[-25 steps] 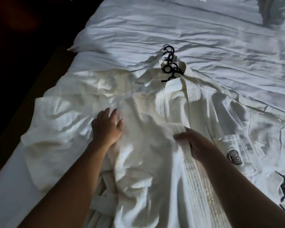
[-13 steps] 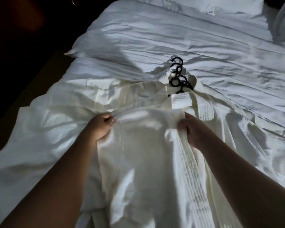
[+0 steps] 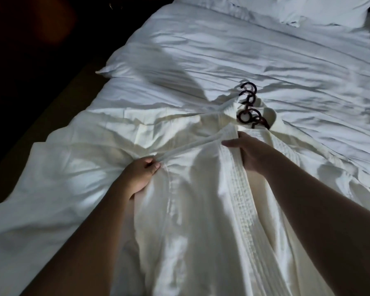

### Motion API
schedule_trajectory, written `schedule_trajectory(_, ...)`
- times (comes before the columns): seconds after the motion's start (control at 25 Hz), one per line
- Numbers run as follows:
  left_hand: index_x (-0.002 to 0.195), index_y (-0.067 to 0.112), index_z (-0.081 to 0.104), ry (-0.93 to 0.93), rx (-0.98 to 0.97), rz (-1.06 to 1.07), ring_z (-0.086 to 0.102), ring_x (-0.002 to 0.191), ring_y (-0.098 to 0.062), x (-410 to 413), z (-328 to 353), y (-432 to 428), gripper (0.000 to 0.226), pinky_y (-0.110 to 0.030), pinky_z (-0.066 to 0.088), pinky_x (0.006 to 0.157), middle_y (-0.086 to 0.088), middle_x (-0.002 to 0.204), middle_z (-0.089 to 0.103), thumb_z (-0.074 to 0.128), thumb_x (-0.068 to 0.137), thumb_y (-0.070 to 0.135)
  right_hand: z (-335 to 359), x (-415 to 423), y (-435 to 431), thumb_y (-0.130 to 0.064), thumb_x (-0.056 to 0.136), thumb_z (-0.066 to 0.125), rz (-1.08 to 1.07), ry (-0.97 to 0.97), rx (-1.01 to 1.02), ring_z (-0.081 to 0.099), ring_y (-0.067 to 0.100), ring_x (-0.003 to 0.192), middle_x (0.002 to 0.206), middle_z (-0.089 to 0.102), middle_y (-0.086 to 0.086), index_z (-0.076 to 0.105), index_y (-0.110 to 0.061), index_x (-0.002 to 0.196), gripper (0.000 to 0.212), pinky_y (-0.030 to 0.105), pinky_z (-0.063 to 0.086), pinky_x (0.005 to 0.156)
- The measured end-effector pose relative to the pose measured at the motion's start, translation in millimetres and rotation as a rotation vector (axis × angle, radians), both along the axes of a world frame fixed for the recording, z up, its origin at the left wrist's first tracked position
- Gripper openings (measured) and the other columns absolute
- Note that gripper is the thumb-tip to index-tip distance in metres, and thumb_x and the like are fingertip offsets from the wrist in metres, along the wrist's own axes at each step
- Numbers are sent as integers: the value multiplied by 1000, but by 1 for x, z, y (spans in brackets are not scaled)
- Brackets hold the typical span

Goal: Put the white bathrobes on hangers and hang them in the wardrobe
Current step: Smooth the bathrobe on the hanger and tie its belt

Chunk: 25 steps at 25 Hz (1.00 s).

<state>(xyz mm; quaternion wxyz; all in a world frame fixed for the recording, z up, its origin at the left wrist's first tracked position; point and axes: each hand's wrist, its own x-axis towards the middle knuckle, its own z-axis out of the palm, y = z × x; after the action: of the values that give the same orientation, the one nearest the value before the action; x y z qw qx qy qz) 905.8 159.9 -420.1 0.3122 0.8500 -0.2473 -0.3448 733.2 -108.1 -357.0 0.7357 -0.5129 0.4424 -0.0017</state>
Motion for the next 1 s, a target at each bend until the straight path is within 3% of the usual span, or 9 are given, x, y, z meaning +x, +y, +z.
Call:
schedule_trajectory(0.16,92,17,68,16,25,9,65,85,-14,2,-2,0,26,-24,44,70,3,88,71,58,102,39,3,18,3,8,84,56,-207,166,-550,58,16,67,104,68,17,54,-19,122,47,21,49,53)
schedule_trajectory(0.28,94,18,68,24,21,2,65,88,-15,2,-3,-1,26,-25,43,70,2,92,71,57,102,40,4,19,32,0,75,51,-238,286,-1083,56,25,110,126,60,1,49,-30,132,64,41,48,94)
schedule_trajectory(0.36,94,18,67,23,21,0,65,89,-18,2,-5,-1,25,-30,42,71,3,91,70,57,103,39,-2,23,73,-8,75,57,78,197,-1311,47,29,123,133,54,0,55,-28,129,58,49,38,96)
schedule_trajectory(0.44,91,18,66,15,19,1,65,89,-18,2,-7,-1,25,-31,42,73,3,88,69,57,102,38,-26,29,107,-25,87,59,515,237,-1280,37,27,135,141,46,-3,55,-34,131,45,51,30,103)
schedule_trajectory(0.48,91,18,66,14,14,3,65,89,-18,2,-7,-1,25,-31,43,74,3,88,69,57,102,38,-41,30,114,-34,91,56,580,306,-1231,30,25,140,144,40,-5,54,-38,130,40,51,26,107)
schedule_trajectory(0.6,85,19,64,34,-10,8,63,82,-13,2,-5,0,25,-23,41,68,8,81,67,59,102,37,-69,36,119,-39,90,50,408,372,-1208,29,22,138,138,37,-8,56,-34,115,26,48,22,106)
schedule_trajectory(0.72,78,17,61,5,-8,-7,57,70,-13,-2,11,-2,29,-19,37,55,7,68,60,62,99,37,-90,39,123,-40,85,47,407,427,-1369,33,28,134,139,40,-1,57,-28,113,32,51,26,102)
schedule_trajectory(0.88,78,26,55,-262,102,22,59,75,-13,-7,45,59,35,-28,46,67,9,74,62,60,86,60,-102,40,120,-42,80,44,379,477,-1460,35,35,131,138,42,6,58,-25,113,40,55,28,100)
schedule_trajectory(1.0,89,33,62,-280,244,92,65,78,-17,1,45,155,28,-34,54,72,10,82,68,63,85,60,-107,44,124,-41,79,43,366,486,-1496,37,37,129,137,44,10,58,-21,112,41,56,28,101)
